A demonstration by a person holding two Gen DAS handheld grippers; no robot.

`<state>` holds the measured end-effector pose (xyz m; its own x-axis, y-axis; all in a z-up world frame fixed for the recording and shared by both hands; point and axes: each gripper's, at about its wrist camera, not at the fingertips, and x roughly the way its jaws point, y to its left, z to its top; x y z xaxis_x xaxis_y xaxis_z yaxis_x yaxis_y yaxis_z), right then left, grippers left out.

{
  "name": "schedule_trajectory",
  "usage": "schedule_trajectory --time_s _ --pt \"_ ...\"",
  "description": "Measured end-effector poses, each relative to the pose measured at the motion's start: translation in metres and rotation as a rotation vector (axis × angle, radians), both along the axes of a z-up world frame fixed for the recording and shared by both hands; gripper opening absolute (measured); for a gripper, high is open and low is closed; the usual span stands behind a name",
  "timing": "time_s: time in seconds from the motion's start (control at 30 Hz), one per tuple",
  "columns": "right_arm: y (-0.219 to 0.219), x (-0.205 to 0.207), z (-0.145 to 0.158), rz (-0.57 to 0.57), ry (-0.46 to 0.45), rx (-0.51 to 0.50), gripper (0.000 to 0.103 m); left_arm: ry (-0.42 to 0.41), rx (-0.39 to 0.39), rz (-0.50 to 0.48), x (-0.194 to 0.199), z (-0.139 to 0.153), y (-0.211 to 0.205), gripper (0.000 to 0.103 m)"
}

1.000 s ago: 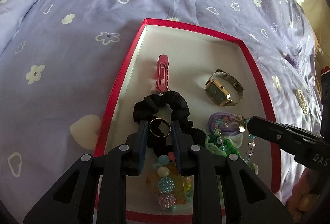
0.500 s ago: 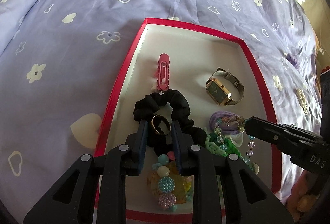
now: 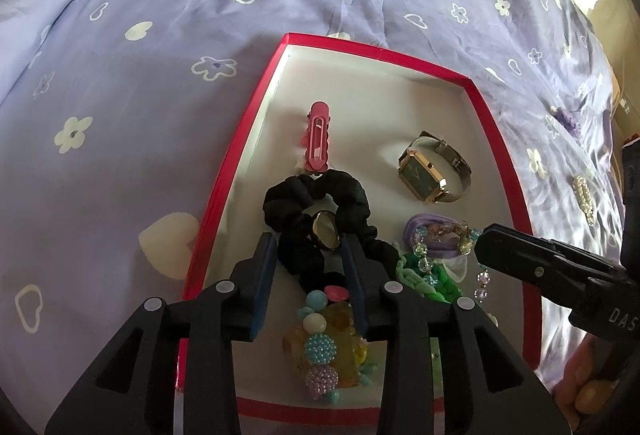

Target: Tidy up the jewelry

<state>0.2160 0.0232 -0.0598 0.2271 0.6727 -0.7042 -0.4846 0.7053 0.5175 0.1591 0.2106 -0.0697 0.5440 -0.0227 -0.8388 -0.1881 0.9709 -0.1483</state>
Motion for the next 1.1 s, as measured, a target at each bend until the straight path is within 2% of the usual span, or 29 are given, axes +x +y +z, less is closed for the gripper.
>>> schedule_trajectory --time_s 0.23,0.33,0.4,0.5,0.57,0.6,0.73,0.9,1.1 --pt "-0.002 -0.002 0.005 -0.002 -0.008 0.006 0.032 -0.001 -0.001 0.007 -0.002 0.003 0.001 0.037" --pt "-0.006 -0.005 0.01 -0.01 -0.014 0.019 0.042 -0.012 0.006 0.02 -0.008 0.009 0.0 0.044" --pt "-0.01 -0.007 0.016 -0.012 -0.023 0.03 0.043 -0.022 0.013 0.029 -0.013 0.014 -0.001 0.049" --pt "-0.016 -0.014 0.026 -0.012 -0.047 0.043 0.05 -0.041 0.024 0.049 -0.025 0.023 -0.002 0.061" --pt "-0.021 -0.02 0.033 -0.016 -0.072 0.049 0.059 -0.056 0.043 0.08 -0.038 0.031 -0.001 0.086" --pt "-0.024 -0.023 0.037 -0.019 -0.084 0.053 0.065 -0.069 0.044 0.1 -0.045 0.034 0.0 0.089" --pt "-0.037 -0.037 0.046 -0.037 -0.128 0.06 0.079 -0.096 -0.013 0.138 -0.072 0.041 0.004 0.092" --pt "-0.05 -0.055 0.046 -0.046 -0.151 0.054 0.083 -0.118 -0.05 0.169 -0.097 0.048 0.002 0.092" --pt "-0.064 -0.072 0.039 -0.081 -0.15 0.076 0.085 -0.125 -0.054 0.177 -0.117 0.053 -0.005 0.094"
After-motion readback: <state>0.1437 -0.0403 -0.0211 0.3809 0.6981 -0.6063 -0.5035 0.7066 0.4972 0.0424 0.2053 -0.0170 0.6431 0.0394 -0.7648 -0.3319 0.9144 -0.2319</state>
